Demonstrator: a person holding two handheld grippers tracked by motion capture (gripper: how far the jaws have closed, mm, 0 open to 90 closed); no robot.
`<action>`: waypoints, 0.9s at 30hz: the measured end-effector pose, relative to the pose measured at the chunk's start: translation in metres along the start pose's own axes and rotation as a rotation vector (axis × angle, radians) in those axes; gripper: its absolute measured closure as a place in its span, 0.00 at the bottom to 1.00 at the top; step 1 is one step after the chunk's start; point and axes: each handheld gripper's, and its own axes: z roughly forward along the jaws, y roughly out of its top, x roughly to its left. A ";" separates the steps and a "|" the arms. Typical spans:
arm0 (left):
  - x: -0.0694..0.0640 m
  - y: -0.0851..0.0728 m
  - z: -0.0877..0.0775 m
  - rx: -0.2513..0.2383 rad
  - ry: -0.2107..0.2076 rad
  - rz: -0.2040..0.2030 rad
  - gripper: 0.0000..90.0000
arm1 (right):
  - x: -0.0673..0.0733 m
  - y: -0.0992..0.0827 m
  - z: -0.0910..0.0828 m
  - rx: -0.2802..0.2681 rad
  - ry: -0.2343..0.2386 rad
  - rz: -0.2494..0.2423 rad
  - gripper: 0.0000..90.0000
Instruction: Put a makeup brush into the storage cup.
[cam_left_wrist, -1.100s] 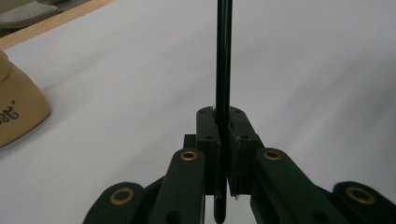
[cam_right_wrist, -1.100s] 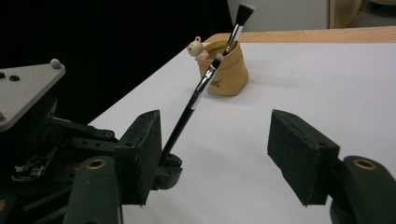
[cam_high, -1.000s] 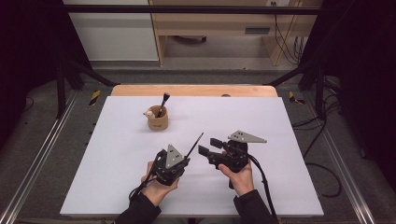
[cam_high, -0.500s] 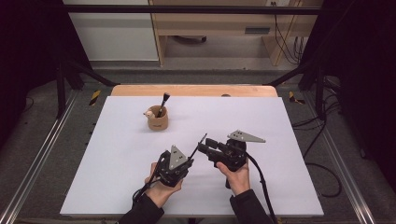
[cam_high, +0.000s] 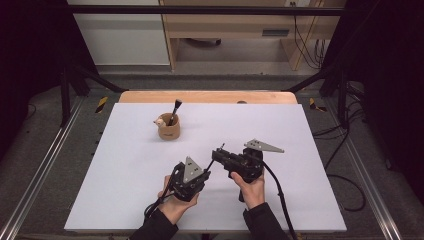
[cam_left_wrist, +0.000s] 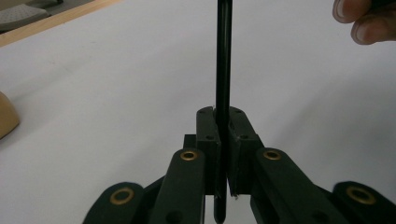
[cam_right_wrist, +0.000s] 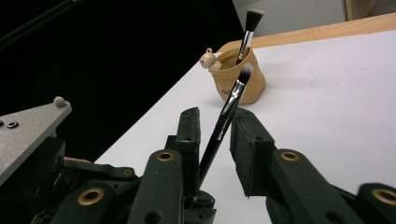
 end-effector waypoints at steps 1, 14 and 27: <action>0.000 0.000 0.000 0.000 -0.001 0.002 0.94 | 0.000 0.000 0.000 -0.004 0.001 -0.002 0.83; -0.005 -0.001 0.001 -0.013 -0.006 0.001 0.94 | -0.002 0.000 -0.002 -0.026 0.044 0.033 0.92; -0.006 0.000 0.000 -0.028 0.001 0.018 0.80 | 0.001 0.000 -0.005 -0.034 0.085 0.010 0.94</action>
